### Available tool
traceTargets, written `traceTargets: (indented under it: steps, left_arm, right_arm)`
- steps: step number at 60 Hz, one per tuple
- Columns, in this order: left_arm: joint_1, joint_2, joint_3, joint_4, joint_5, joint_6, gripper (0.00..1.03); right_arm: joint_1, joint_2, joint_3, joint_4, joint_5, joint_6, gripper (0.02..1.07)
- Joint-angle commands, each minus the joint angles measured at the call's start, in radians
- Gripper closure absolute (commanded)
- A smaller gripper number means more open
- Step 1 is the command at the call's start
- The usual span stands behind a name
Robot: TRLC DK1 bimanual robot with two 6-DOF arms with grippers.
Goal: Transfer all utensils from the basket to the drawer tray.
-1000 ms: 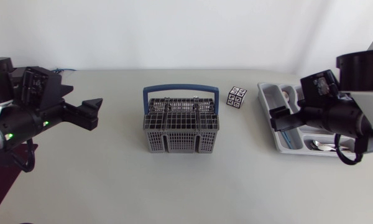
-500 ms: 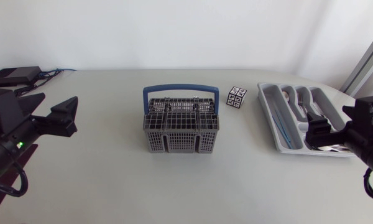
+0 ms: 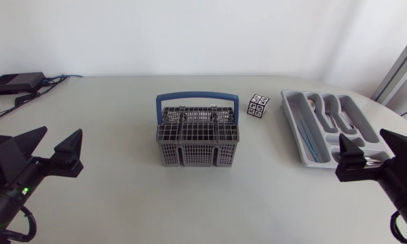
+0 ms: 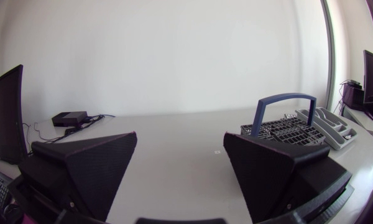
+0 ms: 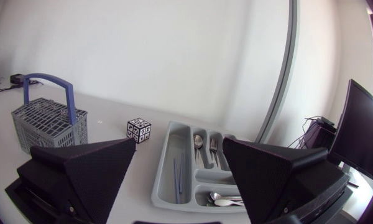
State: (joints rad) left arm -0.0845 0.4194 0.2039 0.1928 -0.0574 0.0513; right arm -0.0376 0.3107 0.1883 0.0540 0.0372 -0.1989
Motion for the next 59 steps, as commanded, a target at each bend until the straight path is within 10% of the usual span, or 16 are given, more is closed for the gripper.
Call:
traceTargets:
  steps: [1, 59]
  left_arm:
    - [0.014, -0.045, -0.036, -0.014, 0.009, -0.026, 0.05]
    - [0.084, -0.419, -0.204, -0.193, 0.057, -0.051, 0.06]
  right_arm:
    - [0.012, -0.043, -0.043, -0.008, -0.007, 0.052, 0.06]
    - [0.038, -0.311, -0.188, -0.054, -0.037, 0.199, 0.06]
